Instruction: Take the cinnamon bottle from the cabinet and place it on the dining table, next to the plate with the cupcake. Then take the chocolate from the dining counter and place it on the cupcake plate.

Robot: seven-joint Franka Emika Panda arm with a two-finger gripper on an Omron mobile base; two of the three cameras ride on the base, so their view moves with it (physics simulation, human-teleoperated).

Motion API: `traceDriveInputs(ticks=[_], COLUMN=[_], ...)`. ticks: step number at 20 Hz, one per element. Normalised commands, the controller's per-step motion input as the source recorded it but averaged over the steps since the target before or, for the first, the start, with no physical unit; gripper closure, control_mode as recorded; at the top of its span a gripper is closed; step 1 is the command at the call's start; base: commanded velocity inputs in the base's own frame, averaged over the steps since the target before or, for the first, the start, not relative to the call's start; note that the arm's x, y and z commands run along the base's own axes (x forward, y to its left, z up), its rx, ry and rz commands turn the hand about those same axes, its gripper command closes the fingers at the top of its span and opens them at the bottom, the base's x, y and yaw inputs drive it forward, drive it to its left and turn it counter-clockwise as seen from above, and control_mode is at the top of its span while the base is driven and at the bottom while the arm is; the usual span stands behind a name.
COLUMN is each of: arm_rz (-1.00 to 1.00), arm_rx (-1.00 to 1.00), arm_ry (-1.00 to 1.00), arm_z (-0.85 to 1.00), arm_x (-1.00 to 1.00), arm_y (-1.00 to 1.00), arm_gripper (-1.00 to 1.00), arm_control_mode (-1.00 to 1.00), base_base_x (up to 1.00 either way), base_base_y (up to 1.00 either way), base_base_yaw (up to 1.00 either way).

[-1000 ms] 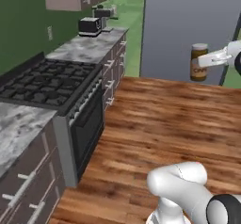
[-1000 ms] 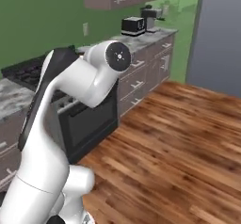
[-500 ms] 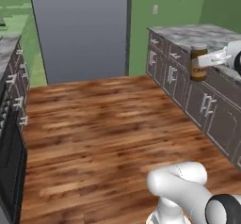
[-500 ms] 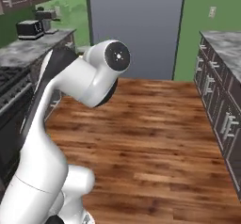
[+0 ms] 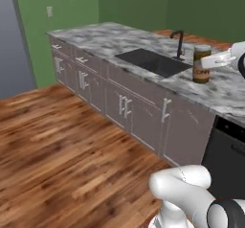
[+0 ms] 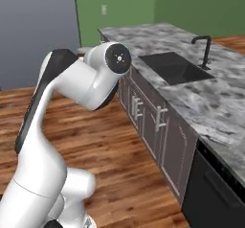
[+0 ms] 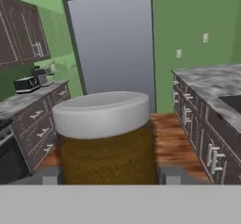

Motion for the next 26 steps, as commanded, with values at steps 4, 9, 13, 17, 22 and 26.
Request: traceDriveInputs(ticks=[4,9,13,17,22,26], arm_rz=[0.00,0.00,0.00,0.00,0.00,0.00], arm_rx=[0.00,0.00,0.00,0.00,0.00,0.00], arm_ry=[0.00,0.00,0.00,0.00,0.00,0.00], arm_z=[0.00,0.00,0.00,0.00,0.00,0.00], arm_x=[0.00,0.00,0.00,0.00,0.00,0.00], arm_y=[0.00,0.00,0.00,0.00,0.00,0.00], arm_gripper=[1.00,1.00,1.00,1.00,1.00,1.00], arm_control_mode=[1.00,1.00,1.00,1.00,1.00,1.00], base_base_x=[0.01,-0.20,-0.47,-0.48,-0.26,-0.04], base_base_y=[-1.00,-0.95,-0.77,-0.85,-0.98,-1.00], base_base_yaw=[-0.66,-0.56,-0.46,-0.47,-0.47,-0.44])
